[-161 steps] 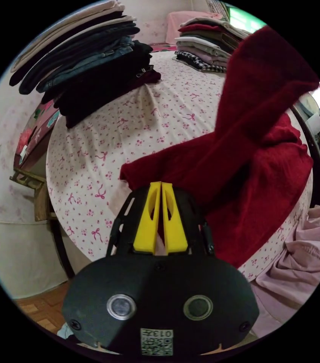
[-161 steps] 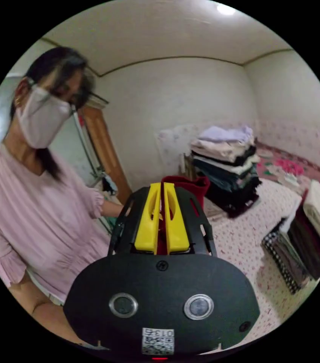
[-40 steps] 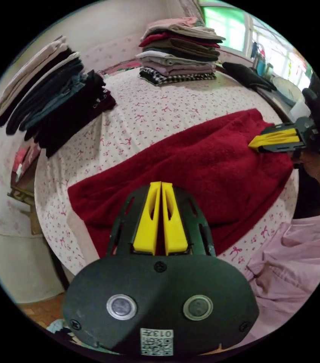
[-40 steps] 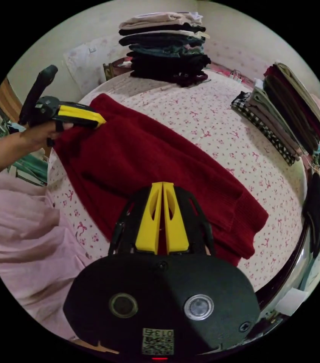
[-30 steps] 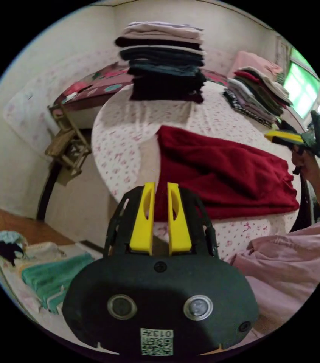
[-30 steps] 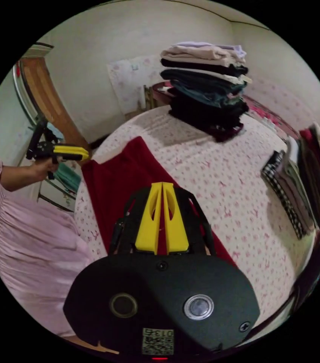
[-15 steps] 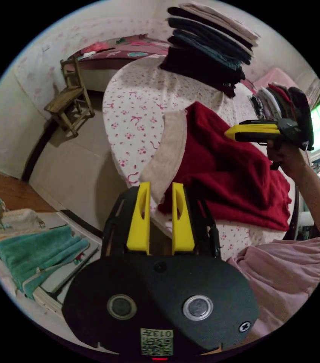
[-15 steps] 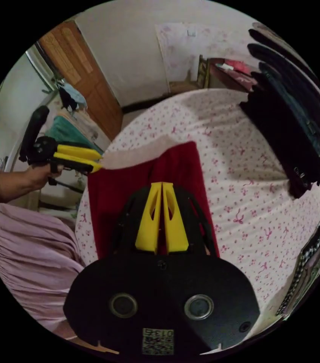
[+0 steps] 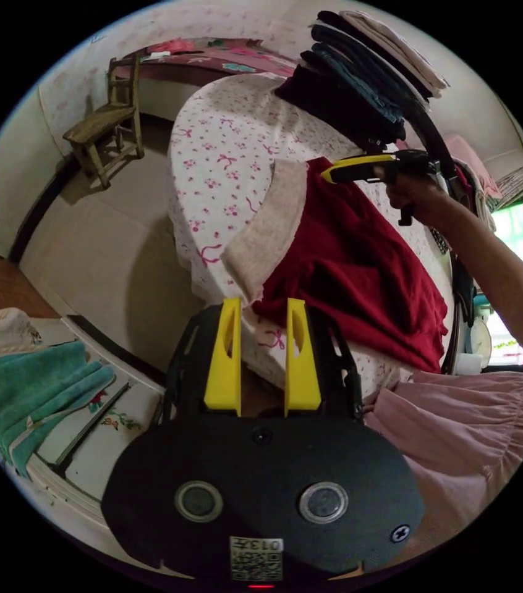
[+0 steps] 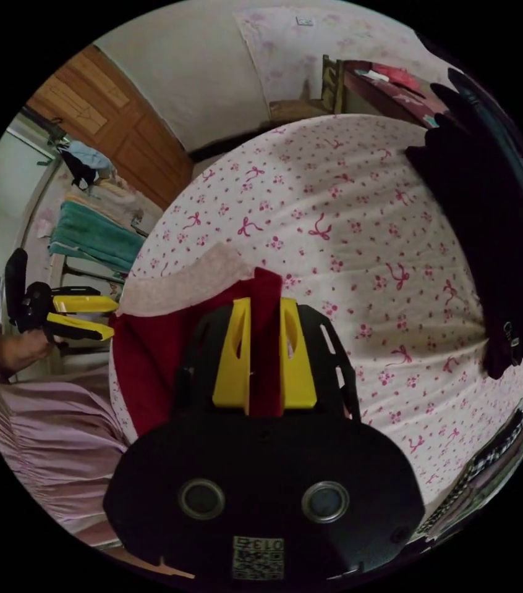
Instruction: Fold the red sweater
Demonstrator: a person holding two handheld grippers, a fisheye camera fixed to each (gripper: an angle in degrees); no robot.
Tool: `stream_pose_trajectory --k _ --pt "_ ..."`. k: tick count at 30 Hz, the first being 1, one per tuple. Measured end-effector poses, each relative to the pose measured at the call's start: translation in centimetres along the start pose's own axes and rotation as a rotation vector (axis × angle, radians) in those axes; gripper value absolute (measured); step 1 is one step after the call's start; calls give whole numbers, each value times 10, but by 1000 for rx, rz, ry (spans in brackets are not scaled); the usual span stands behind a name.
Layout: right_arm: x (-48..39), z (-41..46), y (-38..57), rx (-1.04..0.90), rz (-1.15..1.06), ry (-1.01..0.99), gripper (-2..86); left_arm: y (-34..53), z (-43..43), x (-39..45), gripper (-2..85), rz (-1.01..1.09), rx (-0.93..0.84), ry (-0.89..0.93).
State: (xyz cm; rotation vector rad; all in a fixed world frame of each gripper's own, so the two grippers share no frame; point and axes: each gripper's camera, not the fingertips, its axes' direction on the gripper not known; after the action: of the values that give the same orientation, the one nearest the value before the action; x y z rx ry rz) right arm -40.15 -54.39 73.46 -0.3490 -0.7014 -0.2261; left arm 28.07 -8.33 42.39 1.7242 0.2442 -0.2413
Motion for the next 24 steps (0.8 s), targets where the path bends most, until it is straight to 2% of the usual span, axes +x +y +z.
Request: stream_pose_trajectory --k 2,6,11,16,18,24 --pt "6 -6 -1 -17 19 -45 60 -4 2 3 84 25 -7 -16" --pt "0 -26 7 -6 -34 -4 47 -12 0 17 42 85 -15 -45" --pt "-5 -95 41 123 -124 -38 40 -5 -38 41 15 149 82 -23" --pt "1 -201 132 313 -176 -31 36 6 -79 101 2 357 174 142" --pt "3 -232 174 363 -167 -7 35 12 -85 141 -1 460 187 283" --pt "17 -322 331 552 -29 52 32 33 -55 263 -2 735 90 516"
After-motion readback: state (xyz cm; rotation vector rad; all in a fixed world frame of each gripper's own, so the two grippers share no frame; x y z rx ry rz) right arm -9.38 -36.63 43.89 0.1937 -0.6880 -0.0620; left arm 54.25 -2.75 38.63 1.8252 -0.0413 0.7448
